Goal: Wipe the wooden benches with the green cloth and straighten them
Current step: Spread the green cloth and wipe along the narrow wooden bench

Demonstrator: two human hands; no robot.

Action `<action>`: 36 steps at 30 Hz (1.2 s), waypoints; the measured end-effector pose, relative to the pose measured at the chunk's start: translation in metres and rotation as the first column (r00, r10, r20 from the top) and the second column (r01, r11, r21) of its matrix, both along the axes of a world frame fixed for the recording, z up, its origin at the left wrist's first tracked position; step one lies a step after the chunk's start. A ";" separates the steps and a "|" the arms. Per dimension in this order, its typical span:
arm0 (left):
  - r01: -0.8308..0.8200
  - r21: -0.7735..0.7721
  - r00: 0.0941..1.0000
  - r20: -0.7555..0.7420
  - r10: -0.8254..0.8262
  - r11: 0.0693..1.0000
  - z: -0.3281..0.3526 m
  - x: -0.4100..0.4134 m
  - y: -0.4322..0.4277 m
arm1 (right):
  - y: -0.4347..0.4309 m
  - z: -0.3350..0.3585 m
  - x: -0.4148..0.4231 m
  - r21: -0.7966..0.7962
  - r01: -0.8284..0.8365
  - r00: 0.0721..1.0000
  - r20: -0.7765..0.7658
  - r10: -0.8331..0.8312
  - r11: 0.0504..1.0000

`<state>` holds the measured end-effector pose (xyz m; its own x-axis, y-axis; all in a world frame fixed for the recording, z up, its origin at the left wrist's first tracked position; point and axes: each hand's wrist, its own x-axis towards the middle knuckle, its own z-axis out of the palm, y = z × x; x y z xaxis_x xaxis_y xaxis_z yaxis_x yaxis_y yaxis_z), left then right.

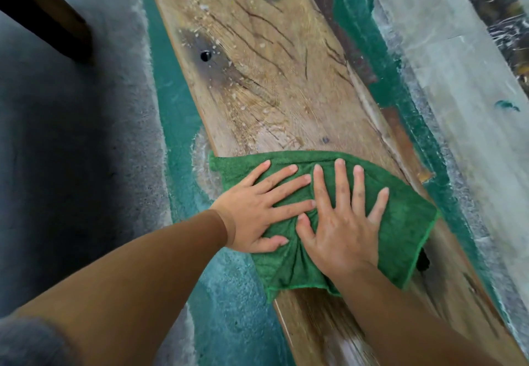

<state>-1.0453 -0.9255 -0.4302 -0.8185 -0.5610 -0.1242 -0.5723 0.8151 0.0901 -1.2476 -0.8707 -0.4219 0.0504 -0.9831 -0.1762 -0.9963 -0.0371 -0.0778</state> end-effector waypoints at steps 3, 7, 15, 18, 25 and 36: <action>-0.008 -0.002 1.000 0.008 0.008 1.000 -0.001 0.014 -0.025 | -0.028 0.001 0.014 -0.009 -0.010 1.000 0.002 0.010 1.000; -0.033 0.009 0.999 0.011 0.033 0.999 0.001 0.032 -0.062 | -0.069 0.001 0.036 -0.004 -0.003 1.000 0.002 0.003 1.000; -0.013 0.035 1.000 0.017 0.013 0.999 -0.002 0.073 -0.151 | -0.156 0.001 0.077 0.002 -0.006 1.000 0.025 0.006 1.000; 0.018 0.039 1.000 0.023 -0.019 0.999 0.000 0.088 -0.188 | -0.188 -0.001 0.093 -0.007 0.005 1.000 0.029 -0.004 1.000; 0.064 0.061 0.997 0.027 -0.066 0.996 -0.001 0.118 -0.252 | -0.243 -0.005 0.123 -0.001 -0.002 1.000 0.017 0.002 1.000; 0.062 0.055 0.997 0.031 -0.064 0.997 -0.002 0.155 -0.328 | -0.320 -0.004 0.164 0.026 -0.001 1.000 0.008 0.001 1.000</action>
